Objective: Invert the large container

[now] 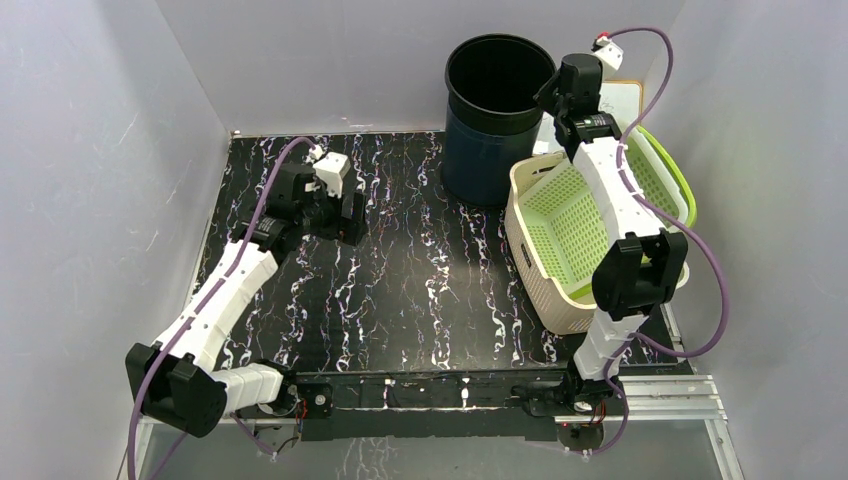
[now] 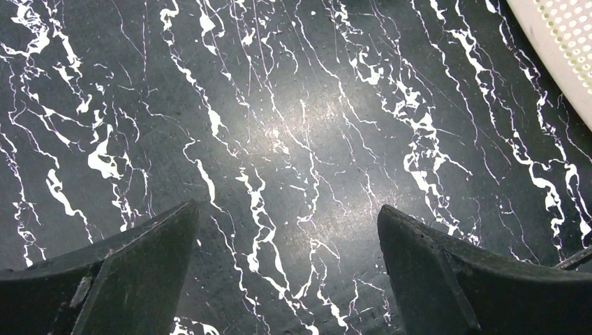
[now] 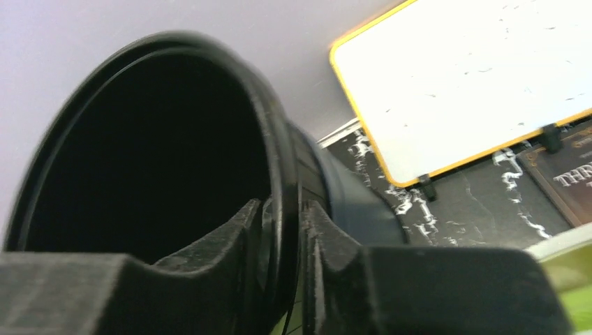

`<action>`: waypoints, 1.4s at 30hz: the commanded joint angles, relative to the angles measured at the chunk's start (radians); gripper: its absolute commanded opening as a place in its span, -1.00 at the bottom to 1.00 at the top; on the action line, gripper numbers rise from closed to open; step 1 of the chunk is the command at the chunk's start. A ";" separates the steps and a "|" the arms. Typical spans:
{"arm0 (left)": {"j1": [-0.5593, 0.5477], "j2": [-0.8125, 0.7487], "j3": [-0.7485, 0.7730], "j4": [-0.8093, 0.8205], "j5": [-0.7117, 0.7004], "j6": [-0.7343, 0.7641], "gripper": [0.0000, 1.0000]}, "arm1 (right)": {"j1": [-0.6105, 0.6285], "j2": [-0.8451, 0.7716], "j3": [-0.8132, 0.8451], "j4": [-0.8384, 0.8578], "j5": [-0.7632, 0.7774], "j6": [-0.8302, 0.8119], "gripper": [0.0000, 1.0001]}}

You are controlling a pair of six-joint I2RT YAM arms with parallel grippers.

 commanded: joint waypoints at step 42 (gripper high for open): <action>-0.004 -0.120 0.008 -0.056 -0.216 -0.071 0.97 | -0.026 -0.473 0.091 0.345 -0.370 0.122 -1.00</action>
